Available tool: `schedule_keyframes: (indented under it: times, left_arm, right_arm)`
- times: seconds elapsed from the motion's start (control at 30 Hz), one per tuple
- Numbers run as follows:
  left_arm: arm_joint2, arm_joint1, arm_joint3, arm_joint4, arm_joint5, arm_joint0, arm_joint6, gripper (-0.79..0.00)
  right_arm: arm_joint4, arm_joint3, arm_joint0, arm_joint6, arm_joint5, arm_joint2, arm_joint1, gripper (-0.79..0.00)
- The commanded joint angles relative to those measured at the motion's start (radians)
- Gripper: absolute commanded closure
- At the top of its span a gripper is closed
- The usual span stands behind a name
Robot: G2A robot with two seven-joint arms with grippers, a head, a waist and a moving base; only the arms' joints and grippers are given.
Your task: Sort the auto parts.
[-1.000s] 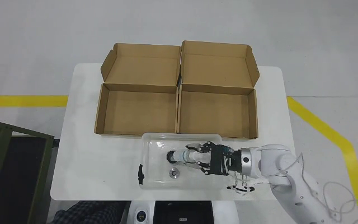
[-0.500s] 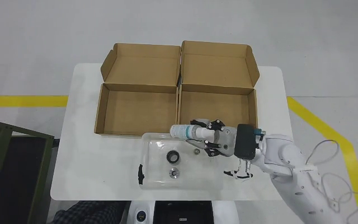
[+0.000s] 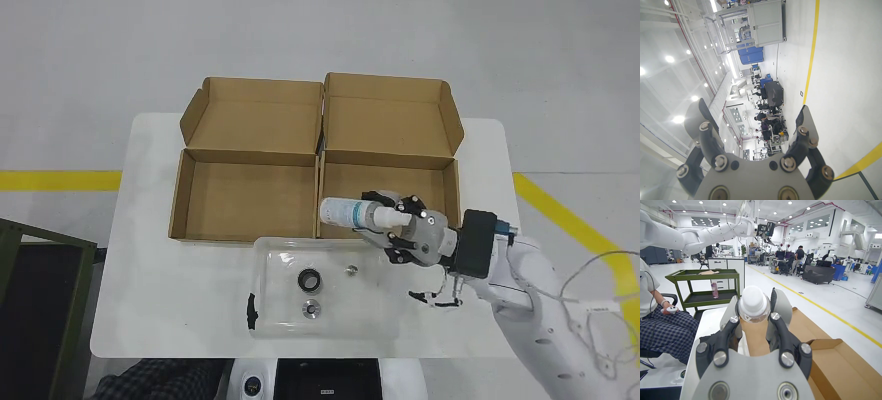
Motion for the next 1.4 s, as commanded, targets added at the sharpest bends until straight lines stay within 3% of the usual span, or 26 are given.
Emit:
schedule_keyframes:
  times: [0.0, 0.47, 0.77, 0.93, 1.37]
  left_arm:
    - [0.0, 0.0, 0.0, 0.0, 0.0, 0.0, 0.0, -0.785]
    - [0.0, 0.0, 0.0, 0.0, 0.0, 0.0, 0.0, -0.785]
    - [0.0, 0.0, 0.0, 0.0, 0.0, 0.0, 0.0, -0.785]
    - [0.0, 0.0, 0.0, 0.0, 0.0, 0.0, 0.0, -0.785]
    - [0.0, 0.0, 0.0, 0.0, 0.0, 0.0, 0.0, -0.785]
  right_arm:
    - [-0.002, -0.002, 0.0, -0.012, 0.001, 0.004, -0.001, 0.0]
    - [-0.04, 0.002, -0.005, -0.036, -0.003, 0.025, -0.007, 0.0]
    - [-0.151, 0.039, 0.025, 0.035, 0.049, -0.001, -0.014, 0.0]
    - [-0.213, 0.077, 0.057, 0.141, 0.073, -0.026, -0.017, 0.0]
    - [-0.162, 0.263, 0.172, 0.295, 0.086, -0.1, -0.037, 0.0]
